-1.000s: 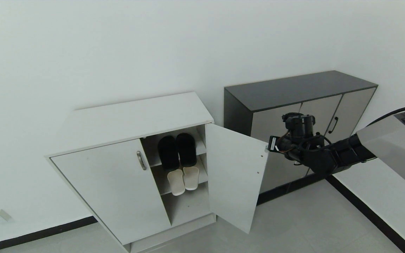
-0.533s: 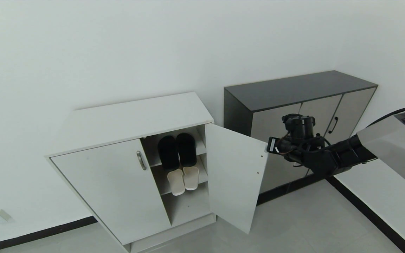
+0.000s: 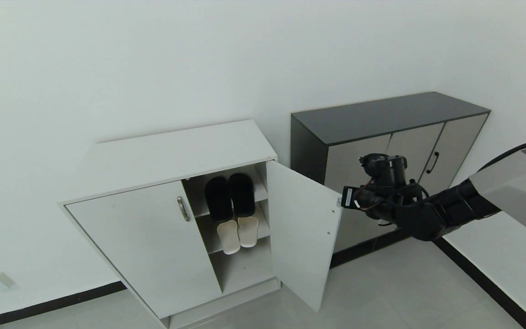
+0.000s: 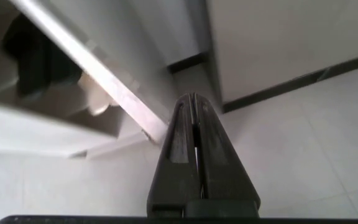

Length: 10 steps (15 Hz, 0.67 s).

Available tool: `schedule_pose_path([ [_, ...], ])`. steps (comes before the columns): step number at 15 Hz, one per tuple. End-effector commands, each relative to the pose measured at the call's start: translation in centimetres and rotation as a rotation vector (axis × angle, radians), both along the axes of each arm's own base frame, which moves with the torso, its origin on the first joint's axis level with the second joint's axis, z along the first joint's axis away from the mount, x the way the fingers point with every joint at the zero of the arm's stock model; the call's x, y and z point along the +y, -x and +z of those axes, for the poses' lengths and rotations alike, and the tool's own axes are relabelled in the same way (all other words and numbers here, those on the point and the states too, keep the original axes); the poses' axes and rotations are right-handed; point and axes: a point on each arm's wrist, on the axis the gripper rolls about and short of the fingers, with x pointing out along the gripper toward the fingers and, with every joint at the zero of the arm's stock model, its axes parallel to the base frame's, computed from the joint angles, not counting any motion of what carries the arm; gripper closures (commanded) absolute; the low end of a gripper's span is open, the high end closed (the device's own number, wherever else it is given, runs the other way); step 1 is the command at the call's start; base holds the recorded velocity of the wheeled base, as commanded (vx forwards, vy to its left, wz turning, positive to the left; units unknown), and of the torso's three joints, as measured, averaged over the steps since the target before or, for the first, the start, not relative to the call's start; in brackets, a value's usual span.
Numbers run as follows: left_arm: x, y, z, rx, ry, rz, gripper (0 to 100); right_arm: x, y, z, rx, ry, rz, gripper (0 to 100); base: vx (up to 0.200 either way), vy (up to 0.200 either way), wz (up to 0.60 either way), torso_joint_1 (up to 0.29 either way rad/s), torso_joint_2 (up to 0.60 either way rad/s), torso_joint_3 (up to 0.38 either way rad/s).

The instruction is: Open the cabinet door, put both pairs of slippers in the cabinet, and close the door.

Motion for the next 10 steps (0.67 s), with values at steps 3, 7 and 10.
schedule_pose_path([
  [3, 0.0, 0.0, 0.0, 0.000, 0.002, 0.000, 100, 3.7, 4.7, 1.1, -0.012, -0.004, 0.130, 100, 0.000, 0.000, 0.00, 0.000, 0.00, 0.000],
  [7, 0.0, 0.0, 0.0, 0.000, 0.002, 0.000, 100, 4.7, 6.8, 0.8, -0.041, 0.020, 0.189, 100, 0.000, 0.000, 0.00, 0.000, 0.00, 0.000],
  [10, 0.0, 0.0, 0.0, 0.000, 0.002, 0.000, 100, 5.7, 8.1, 0.4, -0.059, 0.017, 0.233, 100, 0.000, 0.000, 0.00, 0.000, 0.00, 0.000],
])
